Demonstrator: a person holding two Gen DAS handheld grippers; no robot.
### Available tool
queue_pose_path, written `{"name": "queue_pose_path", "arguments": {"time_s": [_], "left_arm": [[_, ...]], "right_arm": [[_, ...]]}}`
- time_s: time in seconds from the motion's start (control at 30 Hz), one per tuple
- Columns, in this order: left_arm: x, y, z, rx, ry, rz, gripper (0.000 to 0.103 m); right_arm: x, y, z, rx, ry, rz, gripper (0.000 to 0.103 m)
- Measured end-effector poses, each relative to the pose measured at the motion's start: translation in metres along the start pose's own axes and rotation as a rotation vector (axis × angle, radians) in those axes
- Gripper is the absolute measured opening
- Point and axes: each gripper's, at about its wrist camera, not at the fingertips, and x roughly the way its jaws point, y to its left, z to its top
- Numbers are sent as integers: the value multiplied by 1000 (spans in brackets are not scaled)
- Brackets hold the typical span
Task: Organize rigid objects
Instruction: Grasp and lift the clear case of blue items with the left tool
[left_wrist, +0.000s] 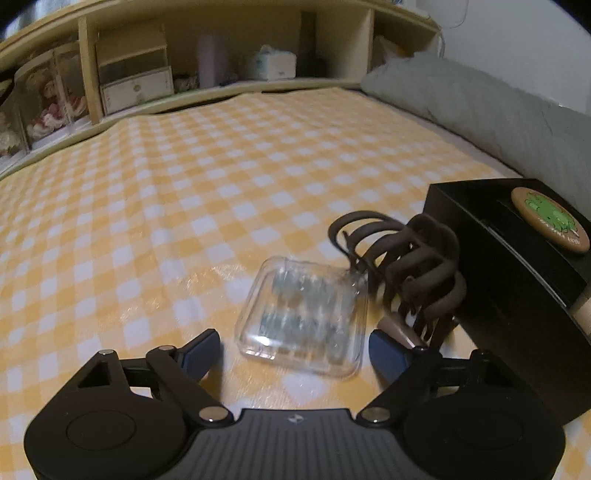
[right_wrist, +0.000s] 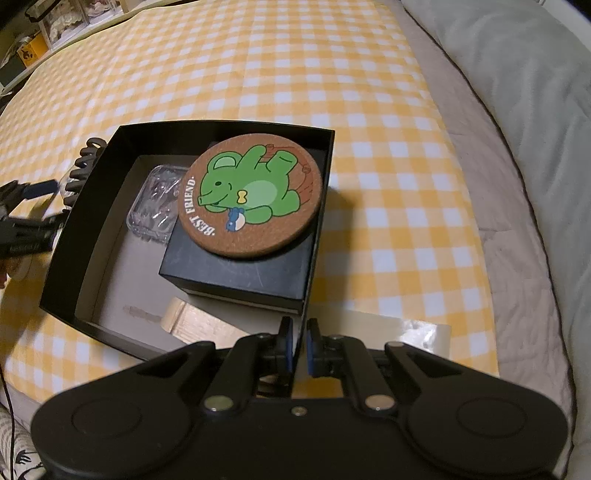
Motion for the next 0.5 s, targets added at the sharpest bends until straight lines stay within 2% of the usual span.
{"name": "queue_pose_path", "arguments": {"time_s": [0.17, 0.27, 0.37, 0.5], "left_arm": [[-1, -2, 3, 17, -13, -2, 76], [-2, 0, 4, 31, 2, -10, 75], [-5, -1, 9, 45, 68, -21, 75], [-7, -2, 20, 47, 198, -83, 73]], "right_arm": [[2, 0, 1, -1, 5, -2, 8], [3, 1, 1, -3, 10, -3, 8], [2, 1, 1, -3, 8, -3, 8], [4, 1, 1, -4, 12, 3, 8]]}}
